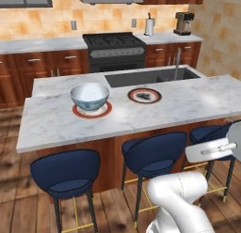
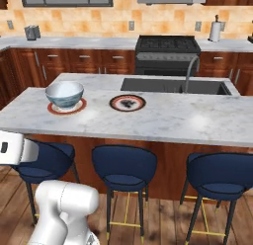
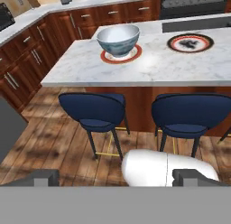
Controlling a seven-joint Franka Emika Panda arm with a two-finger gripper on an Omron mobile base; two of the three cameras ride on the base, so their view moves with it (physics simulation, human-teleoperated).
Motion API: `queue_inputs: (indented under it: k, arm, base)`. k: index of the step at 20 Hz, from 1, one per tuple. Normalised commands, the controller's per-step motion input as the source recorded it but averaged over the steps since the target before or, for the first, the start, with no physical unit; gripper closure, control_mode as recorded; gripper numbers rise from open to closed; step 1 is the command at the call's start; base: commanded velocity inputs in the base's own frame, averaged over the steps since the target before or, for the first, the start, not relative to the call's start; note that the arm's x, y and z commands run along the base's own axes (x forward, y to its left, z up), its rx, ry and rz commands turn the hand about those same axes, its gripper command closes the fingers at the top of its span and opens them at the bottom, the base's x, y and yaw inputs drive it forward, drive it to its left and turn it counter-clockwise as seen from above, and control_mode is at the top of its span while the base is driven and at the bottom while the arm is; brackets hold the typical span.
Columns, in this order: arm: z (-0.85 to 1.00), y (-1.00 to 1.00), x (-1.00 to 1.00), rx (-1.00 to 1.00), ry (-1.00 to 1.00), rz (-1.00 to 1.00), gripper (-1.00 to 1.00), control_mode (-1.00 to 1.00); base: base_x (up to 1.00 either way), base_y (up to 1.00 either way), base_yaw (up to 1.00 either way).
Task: Move the bowls from the cabinet to the plates on the dining table.
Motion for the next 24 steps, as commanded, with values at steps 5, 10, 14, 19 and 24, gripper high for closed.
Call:
queue_inputs:
  k: [5,10,14,19,24]
  arm:
    - [0.0,0.0,0.0,0.0,0.0,0.0,-1.0,1.0]
    - [0.0,0.0,0.0,0.0,0.0,0.0,-1.0,1.0]
    - [0.0,0.0,0.0,0.0,0.0,0.0,-1.0,1.0]
    - [0.0,0.0,0.0,0.0,0.0,0.0,-1.0,1.0]
    - [0.0,0.0,0.0,0.0,0.0,0.0,-1.0,1.0]
  base:
    - [-0.29,0.06,0.0]
    - [-0.08,0.31,0.0]
    - [-0.15,0.5,0.0]
    - [-0.24,0.79,-0.01]
    - [-0.25,0.8,0.0]
